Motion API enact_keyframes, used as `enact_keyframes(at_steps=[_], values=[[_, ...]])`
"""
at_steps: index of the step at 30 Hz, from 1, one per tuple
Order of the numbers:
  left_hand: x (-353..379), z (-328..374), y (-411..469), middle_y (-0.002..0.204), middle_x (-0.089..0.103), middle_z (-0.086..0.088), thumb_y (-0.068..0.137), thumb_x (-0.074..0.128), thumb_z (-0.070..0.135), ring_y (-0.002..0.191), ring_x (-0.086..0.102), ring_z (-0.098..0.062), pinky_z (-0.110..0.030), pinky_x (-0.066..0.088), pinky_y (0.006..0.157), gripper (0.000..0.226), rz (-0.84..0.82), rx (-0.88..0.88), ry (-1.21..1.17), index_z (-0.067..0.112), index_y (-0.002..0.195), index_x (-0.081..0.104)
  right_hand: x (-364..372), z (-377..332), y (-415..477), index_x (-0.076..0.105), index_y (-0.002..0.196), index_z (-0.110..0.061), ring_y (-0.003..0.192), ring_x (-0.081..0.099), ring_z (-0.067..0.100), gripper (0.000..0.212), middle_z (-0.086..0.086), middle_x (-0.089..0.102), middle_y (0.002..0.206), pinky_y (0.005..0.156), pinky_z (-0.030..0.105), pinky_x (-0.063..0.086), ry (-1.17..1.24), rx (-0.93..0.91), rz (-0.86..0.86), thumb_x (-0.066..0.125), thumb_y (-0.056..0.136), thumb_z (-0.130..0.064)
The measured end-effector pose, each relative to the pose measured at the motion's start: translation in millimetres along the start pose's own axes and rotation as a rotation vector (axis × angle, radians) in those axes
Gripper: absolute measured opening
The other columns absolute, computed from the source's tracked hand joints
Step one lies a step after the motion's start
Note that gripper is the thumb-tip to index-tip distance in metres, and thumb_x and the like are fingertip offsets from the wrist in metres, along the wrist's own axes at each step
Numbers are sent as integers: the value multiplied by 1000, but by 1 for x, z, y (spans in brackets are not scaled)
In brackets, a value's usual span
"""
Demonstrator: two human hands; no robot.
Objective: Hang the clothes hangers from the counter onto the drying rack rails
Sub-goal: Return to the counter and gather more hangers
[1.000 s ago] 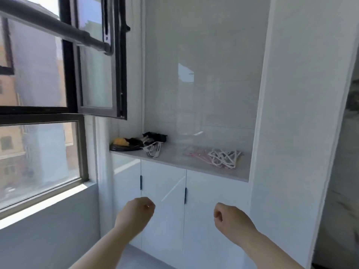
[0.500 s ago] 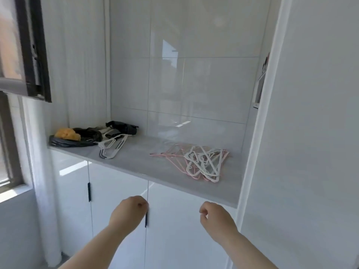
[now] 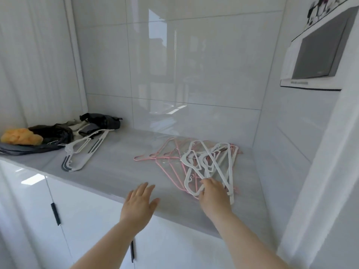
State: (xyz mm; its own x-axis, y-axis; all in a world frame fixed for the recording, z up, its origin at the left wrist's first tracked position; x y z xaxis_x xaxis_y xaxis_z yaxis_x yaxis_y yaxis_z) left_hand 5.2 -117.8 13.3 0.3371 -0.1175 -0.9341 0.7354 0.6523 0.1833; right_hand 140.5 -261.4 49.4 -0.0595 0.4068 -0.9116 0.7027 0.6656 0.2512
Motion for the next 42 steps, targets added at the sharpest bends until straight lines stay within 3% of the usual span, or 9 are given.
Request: enact_keyframes(at_steps=[3,5,13,17,27,29,31,36,42], values=[[20,-10,27,154,13,8,69,-10,61,143,8,-7,-26,5,114,87,-16,-33,57,27,144,20,8,9,31,49,122,-11,116,46,20,29,4,53,123,92,27,37,-50,53,2,38,95,-12],[27,-14,36,154,15,9,48,-23,51,142,10,-6,-27,6,113,108,6,-46,93,30,143,23,15,15,46,50,118,-11,110,51,21,25,4,56,118,89,28,40,-92,85,-9,38,96,-13],[25,-20,49,154,11,12,44,-21,50,142,7,-3,-25,5,113,107,-48,26,140,35,142,19,27,15,74,50,118,-9,97,57,24,27,6,46,121,73,30,43,-192,98,-60,37,95,-8],[26,-19,48,154,12,11,45,-21,49,142,7,-5,-26,4,114,107,-60,27,141,34,143,19,22,18,76,52,119,-8,102,56,22,29,6,52,118,79,27,43,-252,63,15,37,95,-7],[23,-16,47,154,13,12,47,-19,53,142,7,-5,-26,4,114,106,-126,-1,138,33,143,21,2,8,61,57,118,-11,99,56,21,29,5,54,112,77,25,40,-40,50,202,38,96,-12],[20,-17,46,152,22,10,68,-4,63,141,16,-7,-24,9,114,86,-138,-48,-7,31,140,29,0,0,50,58,119,-10,101,55,23,29,6,54,113,79,28,42,28,-3,243,41,95,-11],[4,-11,43,143,41,4,94,30,46,134,34,-14,-23,24,109,48,-107,-170,-362,23,136,40,0,-11,37,63,111,-5,97,57,28,26,10,58,107,76,33,44,90,-70,294,47,91,-5],[-56,35,21,101,62,-1,95,44,28,101,56,-19,-26,41,81,26,39,-244,-980,13,111,58,6,-37,5,69,76,-7,58,64,25,21,6,61,70,48,31,50,210,-325,409,68,61,8],[-99,36,-53,71,58,3,92,51,17,62,54,-6,-18,37,55,22,321,-501,-1111,15,70,55,5,-85,-62,70,83,-10,56,63,13,28,-1,61,72,50,17,45,367,-639,388,48,67,-9]])
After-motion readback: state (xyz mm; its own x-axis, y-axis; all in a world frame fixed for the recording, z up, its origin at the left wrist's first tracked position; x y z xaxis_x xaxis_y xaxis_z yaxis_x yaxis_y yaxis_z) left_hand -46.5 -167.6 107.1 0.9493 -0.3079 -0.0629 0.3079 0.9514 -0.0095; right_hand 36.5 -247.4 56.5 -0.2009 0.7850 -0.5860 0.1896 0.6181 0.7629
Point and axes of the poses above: each hand's wrist, its own y-axis towards the middle knuckle, its own x-axis out of the palm, z = x × y, the point moved 1 cm from there along y, towards the middle knuckle
